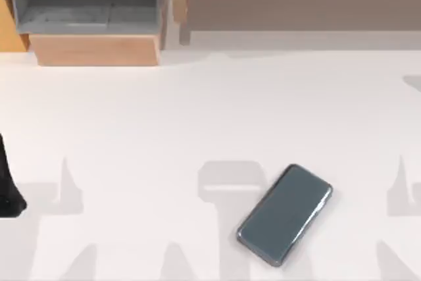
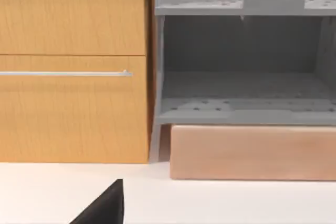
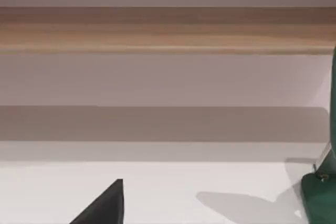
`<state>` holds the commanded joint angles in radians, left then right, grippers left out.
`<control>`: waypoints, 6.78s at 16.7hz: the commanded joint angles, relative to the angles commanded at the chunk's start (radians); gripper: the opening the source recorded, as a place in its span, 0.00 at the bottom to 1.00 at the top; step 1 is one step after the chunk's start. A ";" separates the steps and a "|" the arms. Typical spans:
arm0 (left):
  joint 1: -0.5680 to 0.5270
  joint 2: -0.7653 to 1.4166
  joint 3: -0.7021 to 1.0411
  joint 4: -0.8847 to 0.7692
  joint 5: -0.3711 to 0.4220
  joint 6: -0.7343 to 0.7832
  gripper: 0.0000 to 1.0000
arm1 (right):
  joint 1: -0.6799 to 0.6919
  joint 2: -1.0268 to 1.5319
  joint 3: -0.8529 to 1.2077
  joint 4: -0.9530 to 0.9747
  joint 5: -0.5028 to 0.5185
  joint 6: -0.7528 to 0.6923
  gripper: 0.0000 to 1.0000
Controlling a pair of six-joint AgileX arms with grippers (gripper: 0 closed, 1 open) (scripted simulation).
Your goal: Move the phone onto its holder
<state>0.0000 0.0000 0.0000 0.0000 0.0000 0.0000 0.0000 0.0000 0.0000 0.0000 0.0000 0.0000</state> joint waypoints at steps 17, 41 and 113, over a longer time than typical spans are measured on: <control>0.000 0.000 0.000 0.000 0.000 0.000 1.00 | 0.262 1.034 0.537 -0.557 0.039 0.798 1.00; 0.000 0.000 0.000 0.000 0.000 0.000 1.00 | 0.720 1.894 1.336 -1.004 0.029 1.406 1.00; 0.000 0.000 0.000 0.000 0.000 0.000 1.00 | -0.277 1.515 0.922 -0.076 -0.154 -0.020 0.00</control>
<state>0.0000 0.0000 0.0000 0.0000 0.0000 0.0000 -0.2767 1.5149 0.9223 -0.0756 -0.1540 -0.0204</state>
